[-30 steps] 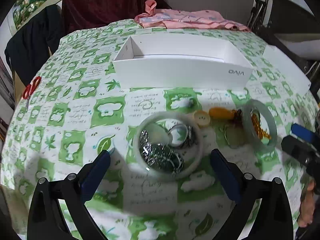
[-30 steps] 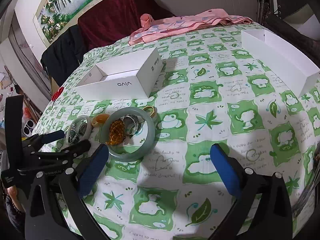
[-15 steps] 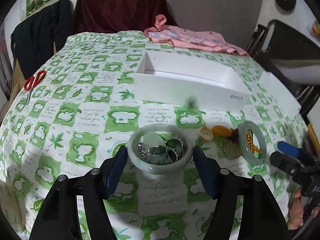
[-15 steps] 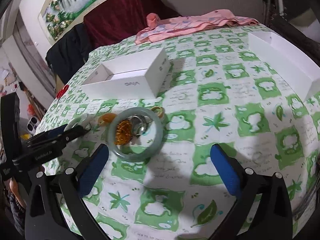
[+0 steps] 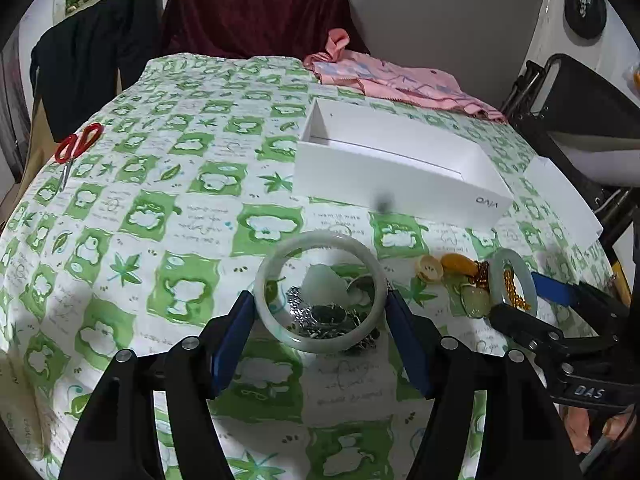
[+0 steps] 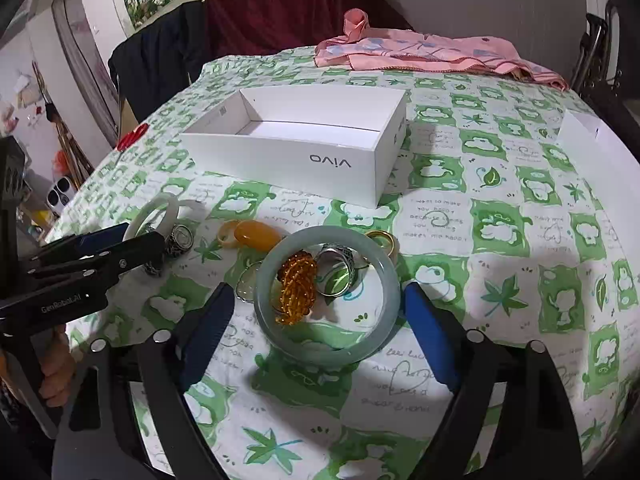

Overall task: Organize jewelry
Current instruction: 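Carry the pale bangle into the vivo box with the left tool while the right tool places the jade bangle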

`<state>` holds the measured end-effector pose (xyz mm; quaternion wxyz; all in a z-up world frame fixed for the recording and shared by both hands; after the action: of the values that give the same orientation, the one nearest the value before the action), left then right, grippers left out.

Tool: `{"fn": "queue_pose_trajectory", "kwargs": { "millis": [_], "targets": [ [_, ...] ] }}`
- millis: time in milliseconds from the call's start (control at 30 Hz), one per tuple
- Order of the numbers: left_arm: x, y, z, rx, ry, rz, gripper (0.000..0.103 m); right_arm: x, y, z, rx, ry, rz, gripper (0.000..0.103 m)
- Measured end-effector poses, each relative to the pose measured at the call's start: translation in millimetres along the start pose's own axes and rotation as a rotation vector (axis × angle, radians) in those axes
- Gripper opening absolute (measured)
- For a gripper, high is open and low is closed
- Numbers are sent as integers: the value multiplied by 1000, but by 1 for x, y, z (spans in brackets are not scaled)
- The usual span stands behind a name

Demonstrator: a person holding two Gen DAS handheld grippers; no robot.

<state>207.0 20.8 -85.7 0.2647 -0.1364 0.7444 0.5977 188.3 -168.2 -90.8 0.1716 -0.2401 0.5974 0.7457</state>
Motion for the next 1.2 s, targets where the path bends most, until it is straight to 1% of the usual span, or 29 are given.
{"fn": "queue_pose_trajectory", "kwargs": {
  "millis": [33, 167, 233, 300, 333, 367, 400, 433, 600, 633, 667, 733, 833, 867, 900, 933, 967, 1000, 1033, 1067, 1133, 1200],
  "targets": [
    [0, -1, -1, -3, -6, 5, 67, 0, 0, 0, 5, 5, -1, 70],
    [-1, -7, -6, -29, -24, 21, 71, -1, 0, -1, -21, 0, -4, 69],
    [-3, -11, -7, -33, -28, 31, 76, -1, 0, 0, -25, 3, -3, 69],
    [-6, -13, -8, -39, -33, 33, 77, -1, 0, 0, -26, 4, -2, 70],
    [-6, -14, -8, -40, -36, 30, 76, -1, 0, 0, -27, 3, -3, 69],
    [-7, -13, -8, -32, -34, 26, 69, 0, 1, 0, -33, 0, -5, 69],
    [-7, -11, -7, -22, -31, 22, 67, 0, 1, -1, -43, -4, -8, 69],
    [-7, -9, -7, -2, -28, 16, 66, 0, 2, -2, -53, -9, -12, 69],
    [-9, 3, -7, 12, -18, -42, 65, -1, 5, -6, -79, -30, -29, 69],
    [-9, 6, -7, 6, -20, -56, 44, -1, 7, -7, -82, -36, -35, 69],
    [-9, 7, -8, 7, -28, -58, 28, -1, 8, -8, -83, -40, -40, 69],
    [-10, 5, -9, 29, -26, -42, 27, -2, 10, -10, -82, -46, -50, 69],
    [-10, 4, -8, 22, -21, -36, 27, -1, 11, -13, -78, -59, -53, 69],
    [-8, 3, -8, 31, -20, -34, 28, -1, 11, -14, -79, -62, -52, 69],
    [-8, 3, -8, 42, -15, -25, 31, -1, 12, -15, -80, -65, -53, 69],
    [-7, 2, -7, 44, -7, -18, 39, -1, 12, -15, -80, -67, -53, 69],
    [-7, 2, -5, 38, -1, -19, 52, -1, 12, -16, -80, -69, -52, 69],
    [-7, 3, -4, 38, 5, -24, 57, -1, 11, -16, -82, -71, -50, 69],
    [-8, 4, -3, 46, 15, -32, 65, -1, 11, -17, -85, -74, -46, 69],
    [-8, 6, -3, 50, 20, -44, 70, -1, 11, -18, -88, -77, -44, 69],
    [-11, 8, -7, 50, 11, -55, 72, -1, 10, -20, -93, -87, -40, 69],
    [-16, 2, -18, 44, -23, -41, 72, -1, 11, -22, -92, -96, -41, 69]
  ]
}}
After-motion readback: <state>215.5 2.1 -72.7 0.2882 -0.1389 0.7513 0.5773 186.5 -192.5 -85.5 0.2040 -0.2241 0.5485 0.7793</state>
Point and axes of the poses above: each gripper's, at about its wrist camera, not at the fingertips, and y roughly against the way its jaws point, z to its left, x to its underside, the point moved 3 cm from there along -y, roughly the way its jaws point, and after that the axes turned 5 degrees about z, right-handed, at the moved point
